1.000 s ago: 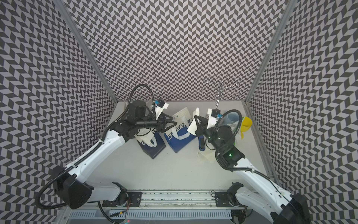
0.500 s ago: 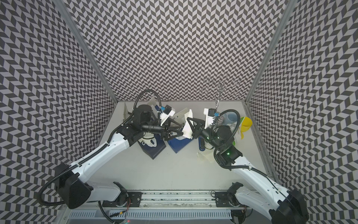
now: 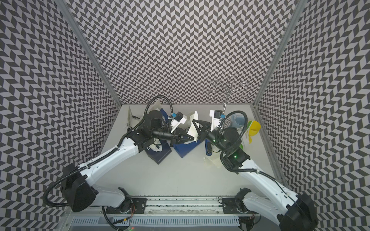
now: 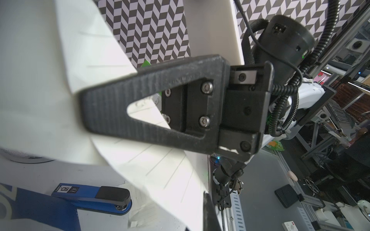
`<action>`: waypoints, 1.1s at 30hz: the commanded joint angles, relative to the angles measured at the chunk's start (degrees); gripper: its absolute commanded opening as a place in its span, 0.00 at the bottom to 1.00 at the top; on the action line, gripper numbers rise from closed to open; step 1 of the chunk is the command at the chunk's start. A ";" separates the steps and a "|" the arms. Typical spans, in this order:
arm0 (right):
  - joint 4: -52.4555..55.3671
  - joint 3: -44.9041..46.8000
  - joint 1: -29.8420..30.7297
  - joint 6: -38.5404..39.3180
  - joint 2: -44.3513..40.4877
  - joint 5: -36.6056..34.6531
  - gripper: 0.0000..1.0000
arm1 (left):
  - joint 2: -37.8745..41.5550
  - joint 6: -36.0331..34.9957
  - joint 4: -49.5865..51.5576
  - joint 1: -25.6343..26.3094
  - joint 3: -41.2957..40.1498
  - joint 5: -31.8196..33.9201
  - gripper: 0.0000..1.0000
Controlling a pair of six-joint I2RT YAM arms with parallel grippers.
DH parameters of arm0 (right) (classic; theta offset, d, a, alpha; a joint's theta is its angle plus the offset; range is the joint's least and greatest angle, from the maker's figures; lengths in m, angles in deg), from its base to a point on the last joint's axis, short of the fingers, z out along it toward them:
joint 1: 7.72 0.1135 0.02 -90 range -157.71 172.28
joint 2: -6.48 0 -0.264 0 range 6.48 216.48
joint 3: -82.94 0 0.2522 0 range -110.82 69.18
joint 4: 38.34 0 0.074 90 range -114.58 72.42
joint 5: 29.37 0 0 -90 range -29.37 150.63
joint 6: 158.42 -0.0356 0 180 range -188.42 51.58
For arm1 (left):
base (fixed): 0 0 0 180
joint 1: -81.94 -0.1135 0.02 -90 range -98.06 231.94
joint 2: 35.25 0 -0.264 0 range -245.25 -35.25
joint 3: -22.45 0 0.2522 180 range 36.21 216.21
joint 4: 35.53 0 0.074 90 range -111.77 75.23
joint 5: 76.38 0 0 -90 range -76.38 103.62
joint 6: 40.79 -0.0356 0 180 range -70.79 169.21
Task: Staple the receipts to the bags
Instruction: Adjust the receipt.
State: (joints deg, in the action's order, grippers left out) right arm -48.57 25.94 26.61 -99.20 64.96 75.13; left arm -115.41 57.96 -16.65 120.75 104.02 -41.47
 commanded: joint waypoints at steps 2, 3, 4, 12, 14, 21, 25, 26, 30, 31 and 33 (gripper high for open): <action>1.28 -0.70 -0.05 2.95 -0.53 -1.32 0.00 | 0.09 1.88 -3.79 -0.88 -1.33 2.41 0.00; 2.08 -0.62 -0.08 3.58 -0.77 -1.92 0.03 | 0.39 2.67 -4.59 -1.32 -2.02 2.00 0.00; 2.79 -0.61 -0.13 4.17 -1.10 -2.58 0.10 | 0.57 3.44 -5.51 -1.86 -2.66 1.37 0.00; 13.04 -1.03 -0.39 13.30 -7.09 -18.52 0.72 | 3.98 -0.06 -0.67 -4.26 -4.58 -0.17 0.00; 14.75 -1.01 -0.94 15.15 -7.55 -17.02 0.74 | 5.84 -0.99 -2.03 -4.27 -6.37 -1.62 0.00; 6.27 3.45 -5.73 9.55 -7.82 16.13 0.75 | 14.27 1.50 -17.38 -5.04 -15.33 -4.30 0.00; -7.75 7.91 -6.46 2.42 -7.72 32.75 0.76 | 15.75 1.88 -21.08 -5.16 -16.47 -5.65 0.00; -10.52 8.69 -6.44 0.84 -7.54 35.46 0.76 | 15.81 2.11 -21.86 -5.17 -16.48 -5.89 0.00; -11.39 7.52 -6.28 0.77 -6.76 42.99 0.76 | 15.64 3.82 -25.52 -5.22 -17.25 -6.87 0.00; -11.51 7.00 -6.19 0.80 -6.72 44.33 0.76 | 15.44 4.11 -25.90 -5.16 -17.21 -7.04 0.00; -12.10 6.72 -6.03 0.27 -6.84 44.18 0.76 | 14.92 4.39 -25.99 -5.15 -17.10 -7.59 0.00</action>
State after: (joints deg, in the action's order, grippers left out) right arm -54.03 34.53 20.29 -97.21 58.29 112.33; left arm -100.41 60.91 -38.63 115.92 87.43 -47.13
